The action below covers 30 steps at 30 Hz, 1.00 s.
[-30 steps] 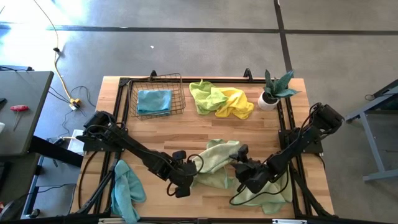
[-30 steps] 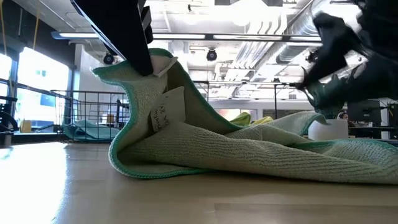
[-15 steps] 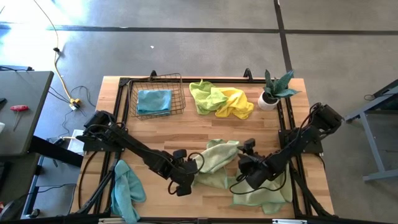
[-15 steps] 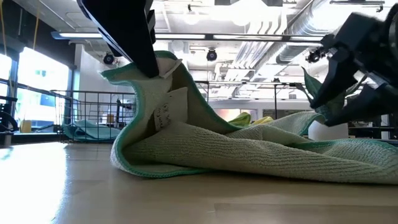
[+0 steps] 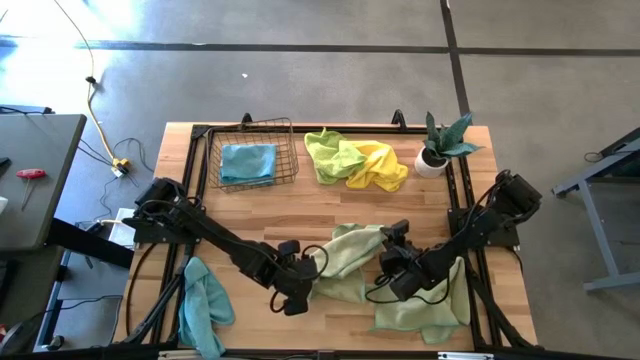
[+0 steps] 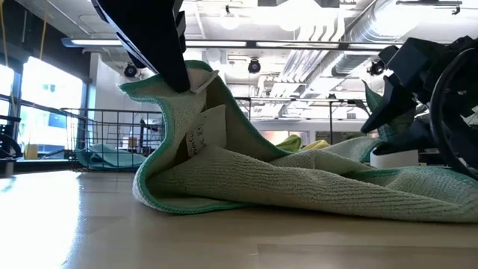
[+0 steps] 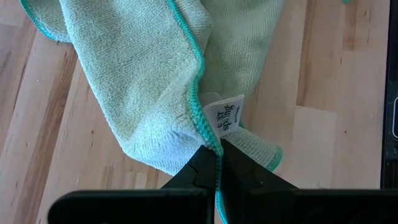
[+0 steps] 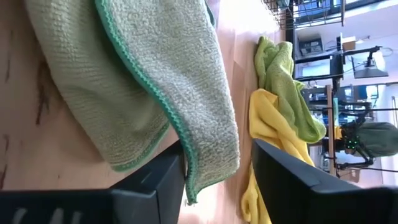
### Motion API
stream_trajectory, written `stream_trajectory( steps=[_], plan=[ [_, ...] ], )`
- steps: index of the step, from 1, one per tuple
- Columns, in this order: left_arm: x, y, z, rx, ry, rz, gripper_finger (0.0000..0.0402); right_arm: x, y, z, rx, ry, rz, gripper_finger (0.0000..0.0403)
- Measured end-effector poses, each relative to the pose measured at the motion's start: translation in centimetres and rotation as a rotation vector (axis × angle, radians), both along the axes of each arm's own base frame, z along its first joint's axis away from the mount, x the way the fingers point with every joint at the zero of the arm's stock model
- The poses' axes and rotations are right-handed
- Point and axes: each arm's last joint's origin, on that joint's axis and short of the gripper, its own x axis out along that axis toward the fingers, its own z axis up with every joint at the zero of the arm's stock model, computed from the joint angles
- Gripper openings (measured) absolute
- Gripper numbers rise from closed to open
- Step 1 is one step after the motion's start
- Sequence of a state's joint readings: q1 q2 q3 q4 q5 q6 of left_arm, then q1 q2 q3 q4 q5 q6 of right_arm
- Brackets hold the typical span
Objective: Fold microfiber towels
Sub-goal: Fold the left green towel
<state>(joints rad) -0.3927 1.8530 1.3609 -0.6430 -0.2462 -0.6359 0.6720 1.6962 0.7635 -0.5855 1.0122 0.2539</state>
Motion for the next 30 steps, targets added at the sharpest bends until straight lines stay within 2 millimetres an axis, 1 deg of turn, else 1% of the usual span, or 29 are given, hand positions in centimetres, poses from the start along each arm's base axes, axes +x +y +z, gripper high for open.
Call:
stream_trajectory(
  steps=[2, 4, 6, 9, 10, 11, 14, 17, 19, 22, 25, 27, 30],
  plan=[
    [0.0, 0.0, 0.0, 0.000, 0.000, 0.000, 0.0000, 0.0, 0.0, 0.0, 0.006, 0.004, 0.000, 0.0154],
    [0.0, 0.0, 0.0, -0.003, -0.001, 0.006, 0.0000, 0.0, 0.0, 0.0, 0.019, 0.004, -0.004, 0.0126],
    [0.0, 0.0, 0.0, -0.004, -0.001, 0.007, 0.0000, 0.0, 0.0, -0.1, 0.033, -0.001, -0.012, 0.0090],
    [0.0, 0.0, 0.0, -0.004, 0.000, 0.006, 0.0000, 0.0, 0.1, -0.1, 0.062, 0.012, -0.016, 0.0024],
    [0.0, 0.0, 0.0, -0.004, 0.001, 0.006, 0.0000, -0.1, 0.1, -0.2, 0.071, 0.021, -0.015, 0.0012],
    [0.0, 0.0, 0.0, -0.009, 0.006, 0.003, 0.0000, -0.1, 0.1, -0.2, 0.077, 0.026, -0.014, 0.0009],
    [-0.4, 0.0, 0.1, -0.043, 0.041, -0.008, 0.0000, 0.0, 0.2, 0.0, 0.090, 0.020, -0.026, 0.0017],
    [-0.7, 0.0, 0.3, -0.085, 0.080, -0.019, 0.0000, 0.5, 0.6, 1.0, 0.108, 0.037, -0.029, 0.0004],
    [-1.3, 0.1, 0.7, -0.097, 0.111, -0.016, 0.0000, 0.9, 1.0, 1.9, 0.122, 0.048, -0.028, 0.0004],
    [-2.1, 0.5, 2.1, -0.084, 0.173, 0.017, 0.0000, 1.7, 1.6, 3.8, 0.145, 0.054, -0.028, 0.0002],
    [-2.7, 0.8, 4.1, -0.042, 0.213, 0.036, 0.0000, 2.3, 2.2, 5.8, 0.159, 0.049, -0.045, 0.0002],
    [-3.1, 1.0, 5.3, -0.001, 0.247, 0.051, 0.0000, 2.6, 2.3, 7.2, 0.165, 0.043, -0.067, 0.0001],
    [-3.5, 1.3, 6.7, 0.046, 0.271, 0.069, 0.0000, 2.6, 2.4, 8.8, 0.164, 0.038, -0.112, 0.0001]
  ],
)
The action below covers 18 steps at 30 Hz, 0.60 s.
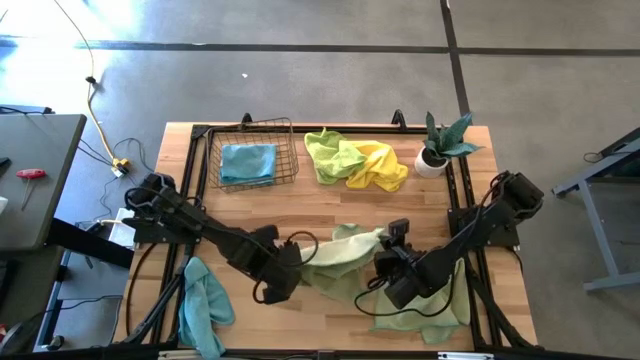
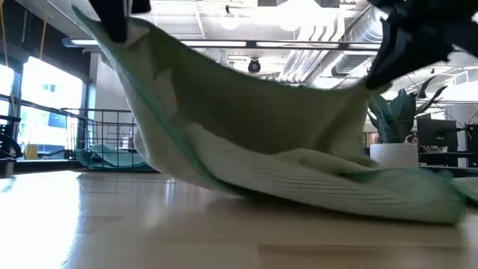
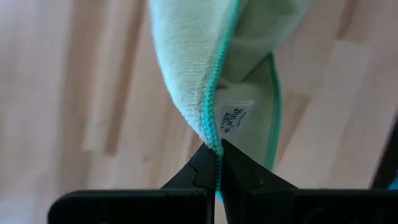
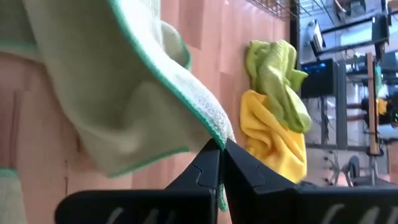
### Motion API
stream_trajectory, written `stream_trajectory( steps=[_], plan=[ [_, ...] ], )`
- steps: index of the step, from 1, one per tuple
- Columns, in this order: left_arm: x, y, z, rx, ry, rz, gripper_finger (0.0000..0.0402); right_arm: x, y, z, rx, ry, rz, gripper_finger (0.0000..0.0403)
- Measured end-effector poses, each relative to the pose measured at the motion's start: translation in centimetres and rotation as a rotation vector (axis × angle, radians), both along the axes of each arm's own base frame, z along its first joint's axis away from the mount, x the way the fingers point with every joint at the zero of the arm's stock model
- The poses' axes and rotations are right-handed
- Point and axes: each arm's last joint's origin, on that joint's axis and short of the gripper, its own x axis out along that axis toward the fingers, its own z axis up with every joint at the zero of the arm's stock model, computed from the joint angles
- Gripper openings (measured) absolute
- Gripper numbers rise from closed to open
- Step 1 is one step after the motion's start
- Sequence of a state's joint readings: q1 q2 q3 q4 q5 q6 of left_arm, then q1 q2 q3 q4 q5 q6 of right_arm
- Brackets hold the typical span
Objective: Fold microfiber towels
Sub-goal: Fold the left green towel
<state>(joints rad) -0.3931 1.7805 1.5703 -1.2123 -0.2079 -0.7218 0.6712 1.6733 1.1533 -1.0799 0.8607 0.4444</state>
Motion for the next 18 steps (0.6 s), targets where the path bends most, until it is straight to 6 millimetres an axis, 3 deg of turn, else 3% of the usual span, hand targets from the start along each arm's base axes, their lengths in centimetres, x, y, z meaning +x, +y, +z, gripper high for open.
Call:
stream_trajectory(
  steps=[10, 18],
  plan=[
    [-1.9, 1.3, 4.6, 0.242, 0.125, -0.103, 0.0000, -0.3, -1.1, 5.4, -0.066, 0.060, -0.119, 0.0000],
    [-1.8, 1.6, 7.9, 0.389, 0.048, -0.340, 0.0000, 0.8, -2.0, 9.5, -0.081, 0.020, -0.112, 0.0000]
  ],
)
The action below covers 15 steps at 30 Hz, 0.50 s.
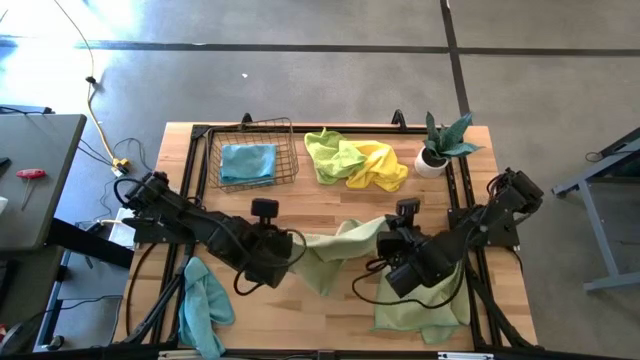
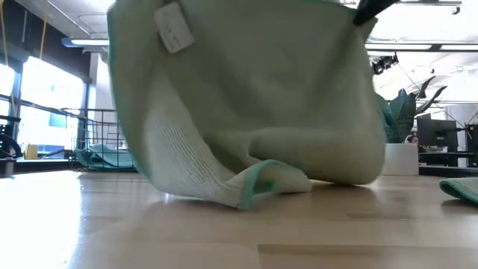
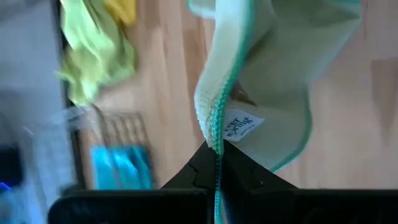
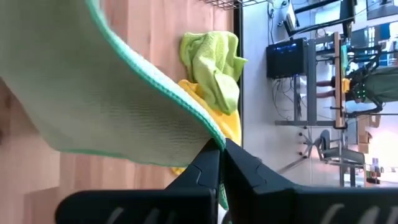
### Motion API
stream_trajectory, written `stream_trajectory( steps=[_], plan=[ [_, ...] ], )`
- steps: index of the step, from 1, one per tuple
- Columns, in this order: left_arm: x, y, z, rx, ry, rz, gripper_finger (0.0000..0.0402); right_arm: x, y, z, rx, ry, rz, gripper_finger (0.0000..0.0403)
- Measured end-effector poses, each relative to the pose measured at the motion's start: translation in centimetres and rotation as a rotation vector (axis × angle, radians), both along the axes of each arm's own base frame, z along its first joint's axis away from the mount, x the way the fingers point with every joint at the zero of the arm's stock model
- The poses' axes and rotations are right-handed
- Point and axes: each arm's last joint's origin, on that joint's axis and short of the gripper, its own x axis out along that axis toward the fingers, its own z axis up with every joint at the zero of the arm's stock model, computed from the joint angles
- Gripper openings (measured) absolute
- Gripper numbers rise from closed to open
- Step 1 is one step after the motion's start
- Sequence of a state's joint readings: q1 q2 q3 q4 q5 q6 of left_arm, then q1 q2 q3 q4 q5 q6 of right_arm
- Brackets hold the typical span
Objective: Fold microfiber towels
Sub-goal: Fold the left green towel
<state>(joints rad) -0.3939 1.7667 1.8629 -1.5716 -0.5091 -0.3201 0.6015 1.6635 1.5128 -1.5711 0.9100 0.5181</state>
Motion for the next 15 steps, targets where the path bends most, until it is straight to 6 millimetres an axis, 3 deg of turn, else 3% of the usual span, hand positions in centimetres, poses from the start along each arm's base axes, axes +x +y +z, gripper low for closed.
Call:
stream_trajectory(
  steps=[7, 15],
  plan=[
    [0.1, 0.4, 2.3, 0.166, -0.030, -0.160, 0.0000, 1.1, -1.3, 2.1, -0.014, 0.004, 0.018, 0.0000],
    [-0.1, 0.9, 4.9, 0.334, -0.135, -0.155, 0.0000, 1.2, -3.2, 4.9, -0.085, -0.009, 0.052, 0.0000]
  ],
)
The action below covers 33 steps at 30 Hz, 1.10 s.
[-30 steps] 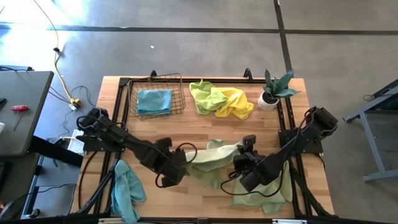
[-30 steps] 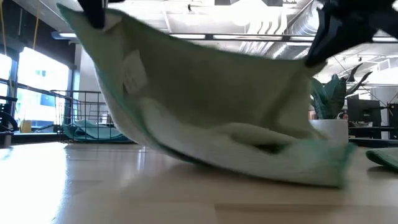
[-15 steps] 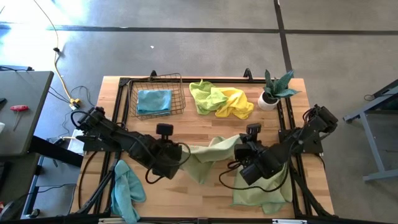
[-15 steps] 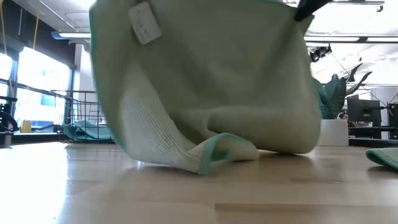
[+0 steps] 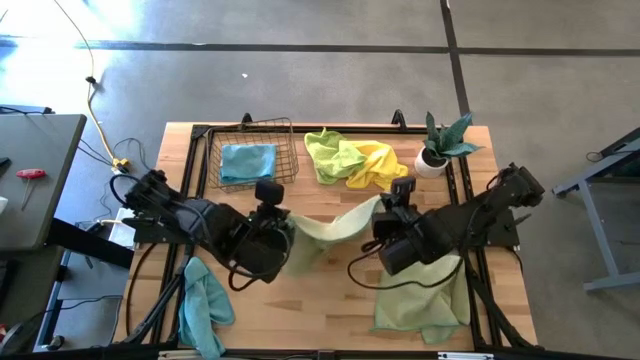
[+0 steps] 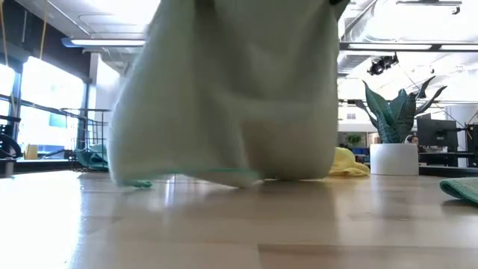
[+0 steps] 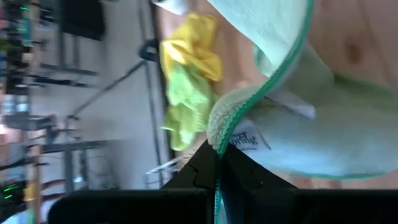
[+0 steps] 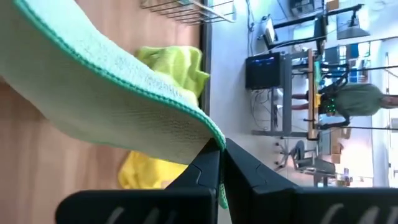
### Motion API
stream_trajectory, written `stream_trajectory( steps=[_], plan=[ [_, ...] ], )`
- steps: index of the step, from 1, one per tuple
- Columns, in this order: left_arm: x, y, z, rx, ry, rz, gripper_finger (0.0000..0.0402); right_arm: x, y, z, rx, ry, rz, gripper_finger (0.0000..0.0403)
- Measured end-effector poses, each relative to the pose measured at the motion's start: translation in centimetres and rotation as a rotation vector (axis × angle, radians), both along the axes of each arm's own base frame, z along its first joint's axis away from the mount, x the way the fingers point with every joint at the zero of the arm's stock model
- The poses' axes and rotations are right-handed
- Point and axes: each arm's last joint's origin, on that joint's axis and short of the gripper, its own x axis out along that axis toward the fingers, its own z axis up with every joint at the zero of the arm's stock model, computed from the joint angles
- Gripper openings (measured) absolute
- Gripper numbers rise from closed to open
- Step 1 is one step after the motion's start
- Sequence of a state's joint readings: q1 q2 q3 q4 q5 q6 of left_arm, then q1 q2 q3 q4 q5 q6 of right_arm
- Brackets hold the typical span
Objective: Fold microfiber towels
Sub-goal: Fold the left green towel
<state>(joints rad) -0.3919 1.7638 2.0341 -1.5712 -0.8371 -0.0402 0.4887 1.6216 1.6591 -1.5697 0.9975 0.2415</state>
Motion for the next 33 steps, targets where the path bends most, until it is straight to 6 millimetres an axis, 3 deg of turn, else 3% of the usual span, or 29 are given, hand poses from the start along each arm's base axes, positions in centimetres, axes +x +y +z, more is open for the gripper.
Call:
stream_trajectory(
  steps=[8, 16, 20, 24, 33],
  plan=[
    [-1.3, 2.5, 2.9, 0.050, -0.175, 0.127, 0.0000, -3.1, -4.8, 4.3, 0.123, -0.197, -0.143, 0.0000],
    [-0.7, 6.6, 2.9, -0.123, -0.300, 0.385, 0.0000, -4.6, -8.3, 5.7, 0.351, -0.353, -0.330, 0.0000],
    [-0.4, 7.7, 2.5, -0.359, -0.301, 0.472, 0.0000, -4.5, -8.6, 5.3, 0.550, -0.288, -0.356, 0.0000],
    [-0.3, 7.9, 2.2, -0.561, -0.213, 0.451, 0.0000, -4.5, -8.3, 5.1, 0.662, -0.212, -0.319, 0.0000],
    [-0.2, 10.5, 2.2, -0.606, -0.283, 0.606, 0.0000, -4.7, -8.8, 5.1, 0.657, -0.228, -0.381, 0.0000]
  ],
)
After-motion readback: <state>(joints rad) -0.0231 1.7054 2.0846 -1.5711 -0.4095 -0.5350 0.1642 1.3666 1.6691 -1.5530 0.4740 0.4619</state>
